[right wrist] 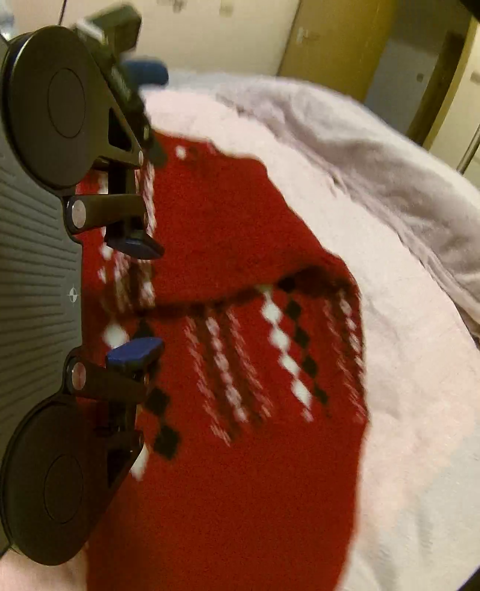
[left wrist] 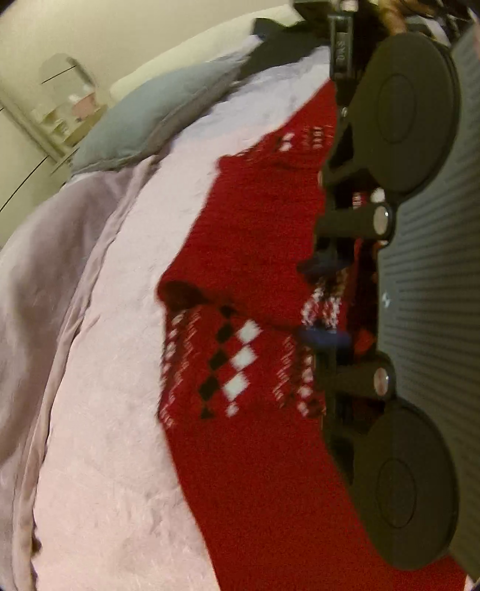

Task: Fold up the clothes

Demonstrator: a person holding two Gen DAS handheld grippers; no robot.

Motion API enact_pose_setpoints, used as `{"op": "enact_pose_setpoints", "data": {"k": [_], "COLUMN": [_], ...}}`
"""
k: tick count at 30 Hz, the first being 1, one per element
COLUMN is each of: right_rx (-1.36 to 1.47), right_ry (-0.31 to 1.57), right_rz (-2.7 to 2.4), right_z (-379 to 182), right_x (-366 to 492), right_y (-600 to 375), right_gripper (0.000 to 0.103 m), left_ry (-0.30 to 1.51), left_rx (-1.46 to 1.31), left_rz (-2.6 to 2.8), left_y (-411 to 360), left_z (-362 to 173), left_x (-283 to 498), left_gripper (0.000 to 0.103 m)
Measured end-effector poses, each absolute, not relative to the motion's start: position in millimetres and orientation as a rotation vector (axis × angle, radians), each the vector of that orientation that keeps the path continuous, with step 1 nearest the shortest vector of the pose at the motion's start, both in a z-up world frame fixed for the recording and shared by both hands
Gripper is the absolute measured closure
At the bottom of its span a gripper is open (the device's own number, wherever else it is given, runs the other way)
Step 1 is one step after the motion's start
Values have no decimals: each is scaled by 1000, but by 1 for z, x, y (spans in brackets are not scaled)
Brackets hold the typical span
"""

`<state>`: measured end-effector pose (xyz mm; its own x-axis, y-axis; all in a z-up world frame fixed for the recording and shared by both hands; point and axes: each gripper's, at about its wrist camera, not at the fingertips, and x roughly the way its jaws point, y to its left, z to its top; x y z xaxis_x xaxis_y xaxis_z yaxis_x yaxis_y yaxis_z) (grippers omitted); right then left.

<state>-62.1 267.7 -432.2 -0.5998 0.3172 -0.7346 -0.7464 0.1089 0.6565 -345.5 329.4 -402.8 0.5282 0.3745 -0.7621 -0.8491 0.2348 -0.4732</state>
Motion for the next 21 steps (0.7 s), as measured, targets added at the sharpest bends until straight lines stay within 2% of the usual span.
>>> {"op": "enact_pose_setpoints", "data": {"k": [3,10,13,16,19,21], "right_rx": [-496,-727,-763,-680,-761,-848], "right_ry": [1426,1340,1137,1044,1110,1144], "right_rz": [1660,1704,1654,1646,1624,1548], "right_z": [-414,-411,-391,-379,-396,-412], "right_x": [-58,-72,-83,-86,-98,-105], "right_y": [272,271,263,254,256,257], "right_gripper": [100,98,96,94,93,93], "left_ry": [576,641,602,583,675,626], "left_rx": [-930,-894,-853,-849,-915,-997], "left_rz": [888,977,1013,1009,1002,1030], "left_y": [318,304,294,288,289,287], "left_z": [-399,-404,-385,-377,-400,-404], "left_x": [-339,-333,-337,-336,-330,-341], "left_gripper": [99,91,86,81,82,84]}}
